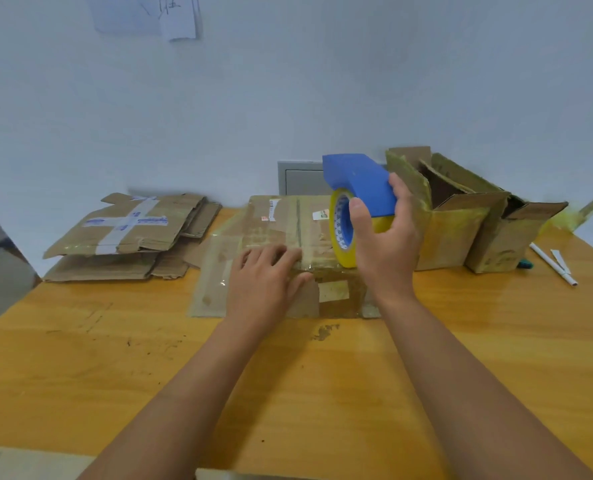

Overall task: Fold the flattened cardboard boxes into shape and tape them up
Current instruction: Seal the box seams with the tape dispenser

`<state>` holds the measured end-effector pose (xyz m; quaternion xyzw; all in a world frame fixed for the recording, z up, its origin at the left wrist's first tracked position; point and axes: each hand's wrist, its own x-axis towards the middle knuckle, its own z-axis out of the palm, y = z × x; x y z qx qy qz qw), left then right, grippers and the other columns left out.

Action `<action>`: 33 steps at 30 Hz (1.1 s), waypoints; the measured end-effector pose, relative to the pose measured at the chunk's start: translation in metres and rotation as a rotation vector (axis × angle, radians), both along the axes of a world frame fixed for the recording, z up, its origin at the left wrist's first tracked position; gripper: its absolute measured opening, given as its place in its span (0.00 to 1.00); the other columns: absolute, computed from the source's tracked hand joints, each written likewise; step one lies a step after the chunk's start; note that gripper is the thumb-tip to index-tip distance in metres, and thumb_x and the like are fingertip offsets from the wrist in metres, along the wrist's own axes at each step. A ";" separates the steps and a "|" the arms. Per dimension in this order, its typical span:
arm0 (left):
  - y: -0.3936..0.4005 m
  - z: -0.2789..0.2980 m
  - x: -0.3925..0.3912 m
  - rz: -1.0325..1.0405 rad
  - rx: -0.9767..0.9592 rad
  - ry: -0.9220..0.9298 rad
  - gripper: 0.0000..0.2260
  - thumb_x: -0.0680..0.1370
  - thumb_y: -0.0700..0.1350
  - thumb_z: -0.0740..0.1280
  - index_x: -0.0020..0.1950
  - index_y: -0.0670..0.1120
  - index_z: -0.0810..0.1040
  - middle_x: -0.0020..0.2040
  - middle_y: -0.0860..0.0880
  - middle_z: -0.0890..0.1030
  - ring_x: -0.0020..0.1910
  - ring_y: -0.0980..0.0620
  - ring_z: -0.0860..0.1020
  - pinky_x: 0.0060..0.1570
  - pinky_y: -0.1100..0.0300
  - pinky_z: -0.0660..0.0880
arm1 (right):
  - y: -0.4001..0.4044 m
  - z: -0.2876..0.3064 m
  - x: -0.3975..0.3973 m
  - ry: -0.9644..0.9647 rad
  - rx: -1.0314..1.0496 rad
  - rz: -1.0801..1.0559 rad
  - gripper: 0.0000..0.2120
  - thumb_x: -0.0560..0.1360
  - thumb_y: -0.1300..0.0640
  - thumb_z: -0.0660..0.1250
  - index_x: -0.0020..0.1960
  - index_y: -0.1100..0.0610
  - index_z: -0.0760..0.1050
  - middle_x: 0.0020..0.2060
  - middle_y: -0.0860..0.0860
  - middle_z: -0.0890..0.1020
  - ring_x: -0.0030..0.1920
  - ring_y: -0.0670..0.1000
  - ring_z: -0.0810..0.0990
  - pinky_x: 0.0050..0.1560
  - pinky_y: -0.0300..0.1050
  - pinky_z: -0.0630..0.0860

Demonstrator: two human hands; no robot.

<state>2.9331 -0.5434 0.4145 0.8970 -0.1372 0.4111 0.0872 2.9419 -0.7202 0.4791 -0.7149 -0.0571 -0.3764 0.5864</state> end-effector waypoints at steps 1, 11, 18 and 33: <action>0.002 -0.002 0.000 0.016 -0.001 -0.015 0.16 0.77 0.59 0.69 0.56 0.50 0.82 0.54 0.50 0.82 0.50 0.46 0.80 0.56 0.53 0.69 | 0.000 0.000 0.000 0.000 -0.005 0.002 0.32 0.75 0.42 0.65 0.76 0.53 0.65 0.60 0.39 0.72 0.56 0.29 0.71 0.52 0.22 0.66; -0.015 0.004 0.004 0.084 -0.069 0.078 0.16 0.72 0.61 0.73 0.49 0.50 0.81 0.45 0.53 0.83 0.42 0.50 0.80 0.45 0.56 0.70 | 0.012 0.007 0.008 0.036 -0.002 0.054 0.34 0.74 0.39 0.65 0.76 0.51 0.65 0.56 0.30 0.70 0.54 0.23 0.69 0.50 0.21 0.68; 0.015 0.011 0.006 0.003 -0.015 0.111 0.19 0.76 0.63 0.63 0.53 0.52 0.84 0.52 0.53 0.84 0.50 0.48 0.81 0.50 0.53 0.72 | 0.011 0.008 0.009 0.064 -0.085 0.033 0.32 0.75 0.37 0.63 0.76 0.49 0.65 0.59 0.38 0.72 0.56 0.37 0.73 0.51 0.24 0.68; 0.025 0.005 0.009 -0.065 0.007 0.103 0.14 0.75 0.54 0.73 0.57 0.49 0.83 0.54 0.50 0.84 0.49 0.44 0.82 0.45 0.52 0.75 | 0.042 0.008 0.011 0.071 -0.086 0.071 0.28 0.77 0.44 0.67 0.74 0.50 0.67 0.52 0.29 0.70 0.51 0.26 0.71 0.48 0.26 0.70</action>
